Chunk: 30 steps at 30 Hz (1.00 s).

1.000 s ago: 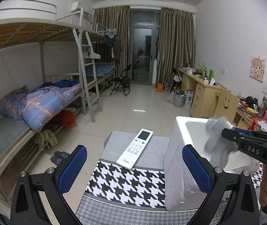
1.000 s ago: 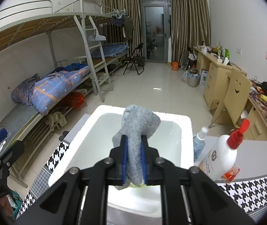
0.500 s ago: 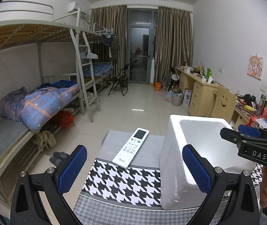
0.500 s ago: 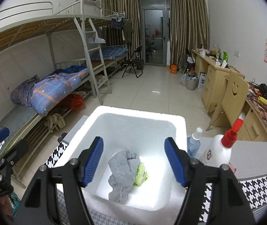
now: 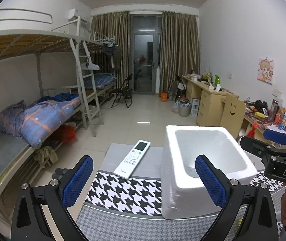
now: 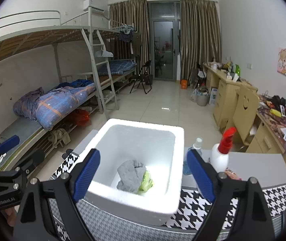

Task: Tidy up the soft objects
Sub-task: 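Withdraw both tools from the foam box back over the table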

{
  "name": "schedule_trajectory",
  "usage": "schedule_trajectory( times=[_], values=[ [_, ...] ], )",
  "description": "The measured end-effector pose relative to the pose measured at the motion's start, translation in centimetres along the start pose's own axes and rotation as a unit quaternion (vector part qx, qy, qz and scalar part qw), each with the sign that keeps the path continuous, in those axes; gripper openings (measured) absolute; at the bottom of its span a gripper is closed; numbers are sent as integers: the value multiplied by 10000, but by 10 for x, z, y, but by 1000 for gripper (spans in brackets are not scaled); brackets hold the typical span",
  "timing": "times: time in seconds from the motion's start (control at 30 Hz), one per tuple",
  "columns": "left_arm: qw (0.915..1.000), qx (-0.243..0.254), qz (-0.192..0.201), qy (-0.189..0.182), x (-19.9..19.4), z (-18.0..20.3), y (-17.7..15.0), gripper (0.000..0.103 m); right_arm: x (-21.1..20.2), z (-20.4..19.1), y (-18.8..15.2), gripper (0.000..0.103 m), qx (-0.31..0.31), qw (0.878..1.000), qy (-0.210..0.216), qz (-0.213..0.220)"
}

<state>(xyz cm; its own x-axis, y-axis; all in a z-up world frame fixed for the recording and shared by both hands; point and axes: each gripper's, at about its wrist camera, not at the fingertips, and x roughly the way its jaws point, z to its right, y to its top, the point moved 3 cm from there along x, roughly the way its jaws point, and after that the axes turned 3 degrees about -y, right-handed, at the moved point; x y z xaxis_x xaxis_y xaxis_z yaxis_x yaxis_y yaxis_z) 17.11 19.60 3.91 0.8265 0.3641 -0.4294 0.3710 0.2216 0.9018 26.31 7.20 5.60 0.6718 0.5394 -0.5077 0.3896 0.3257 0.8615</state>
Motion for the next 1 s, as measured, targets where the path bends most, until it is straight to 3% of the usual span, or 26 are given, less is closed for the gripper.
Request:
schedule_trajectory(
  times=[1.0],
  values=[
    [9925, 528, 682, -866, -83, 78, -6, 102, -115, 39, -34, 91, 198, 9968, -189, 750]
  ],
)
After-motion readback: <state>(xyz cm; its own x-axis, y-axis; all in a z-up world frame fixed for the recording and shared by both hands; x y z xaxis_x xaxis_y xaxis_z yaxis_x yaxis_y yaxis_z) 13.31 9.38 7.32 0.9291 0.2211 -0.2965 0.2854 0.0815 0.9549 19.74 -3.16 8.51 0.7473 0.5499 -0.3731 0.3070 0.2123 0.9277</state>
